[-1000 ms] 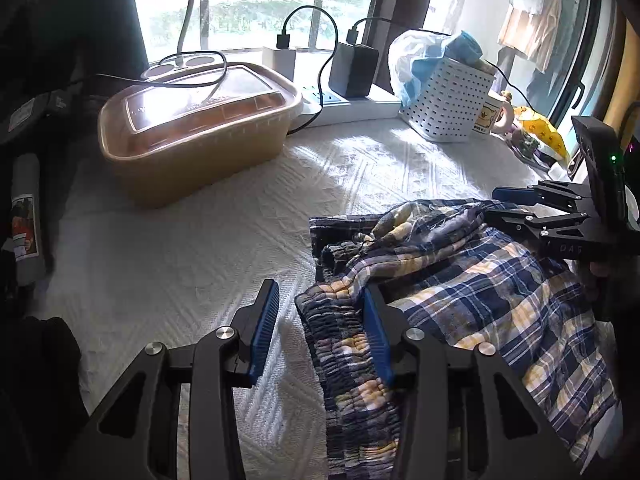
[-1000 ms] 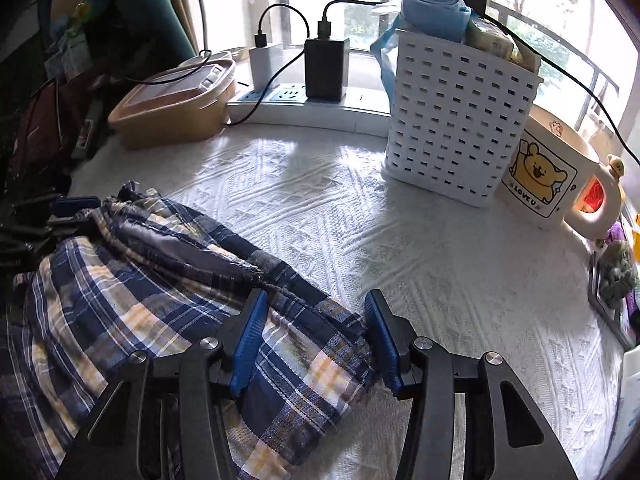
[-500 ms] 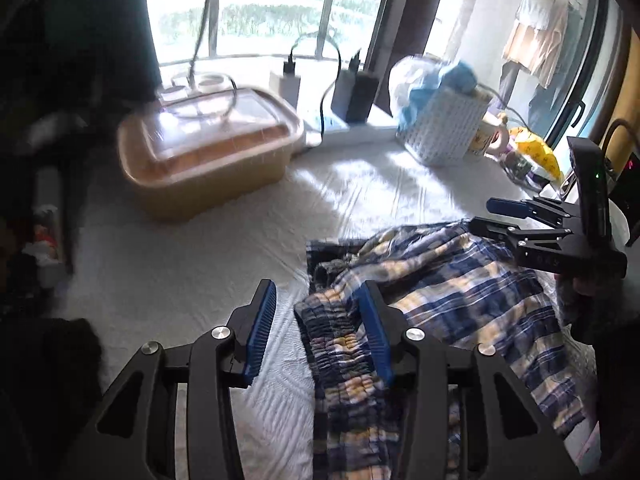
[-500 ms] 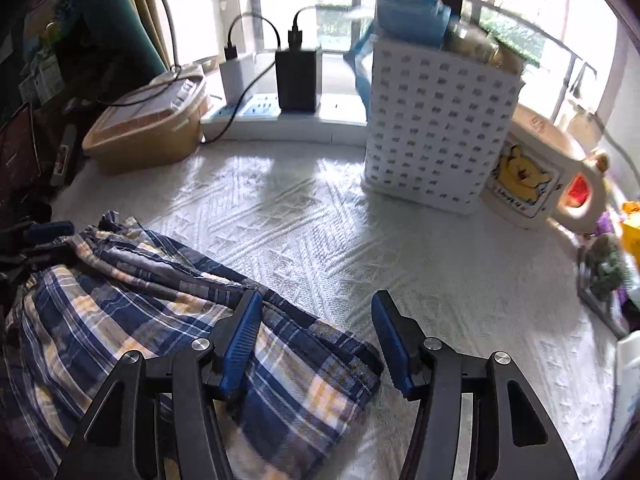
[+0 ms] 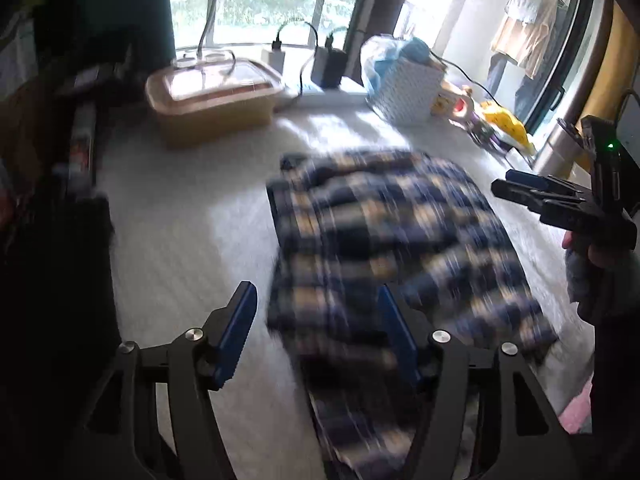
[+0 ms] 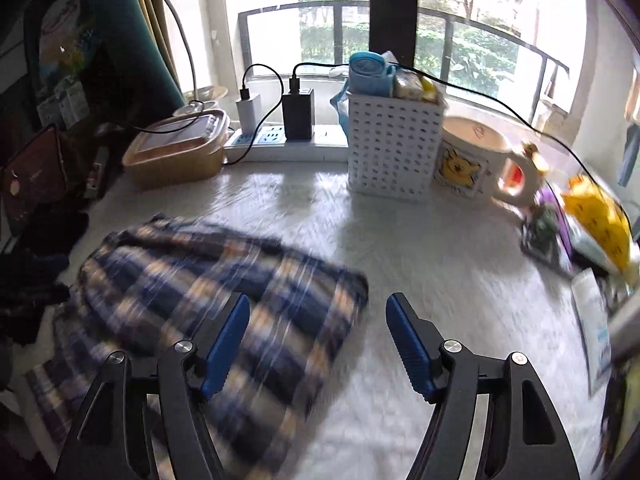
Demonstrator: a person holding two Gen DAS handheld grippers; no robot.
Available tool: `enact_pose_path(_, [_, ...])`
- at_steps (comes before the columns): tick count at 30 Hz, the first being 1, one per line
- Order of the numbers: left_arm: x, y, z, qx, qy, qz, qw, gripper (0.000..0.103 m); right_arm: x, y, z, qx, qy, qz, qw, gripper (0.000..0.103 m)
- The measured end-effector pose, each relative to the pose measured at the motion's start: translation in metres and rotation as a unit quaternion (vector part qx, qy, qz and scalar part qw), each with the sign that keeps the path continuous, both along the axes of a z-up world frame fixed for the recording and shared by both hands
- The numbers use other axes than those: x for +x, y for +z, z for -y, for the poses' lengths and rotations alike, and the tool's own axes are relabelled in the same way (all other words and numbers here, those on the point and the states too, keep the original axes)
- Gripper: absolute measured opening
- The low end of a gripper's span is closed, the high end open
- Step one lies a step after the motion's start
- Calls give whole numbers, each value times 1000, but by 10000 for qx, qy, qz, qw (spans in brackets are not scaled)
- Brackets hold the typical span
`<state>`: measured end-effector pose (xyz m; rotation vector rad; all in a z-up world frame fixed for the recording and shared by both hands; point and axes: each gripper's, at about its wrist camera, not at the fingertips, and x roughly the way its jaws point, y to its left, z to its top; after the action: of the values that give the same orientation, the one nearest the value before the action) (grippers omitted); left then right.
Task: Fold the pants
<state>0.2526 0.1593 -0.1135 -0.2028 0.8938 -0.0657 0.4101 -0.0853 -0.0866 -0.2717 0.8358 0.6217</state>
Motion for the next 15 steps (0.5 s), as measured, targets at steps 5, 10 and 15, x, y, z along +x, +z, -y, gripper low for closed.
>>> enact_pose_path(5, [-28, -12, 10, -198, 0, -195, 9996, 64, -45, -4, 25, 103, -127, -218, 9996, 73])
enact_pose_path(10, [-56, -14, 11, -245, 82, -261, 9993, 64, -94, -8, 43, 117, -215, -387, 9990, 73])
enact_pose_path(15, [-77, -19, 7, -476, 165, -321, 9982, 65, -132, -15, 53, 279, -209, -733, 9967, 73])
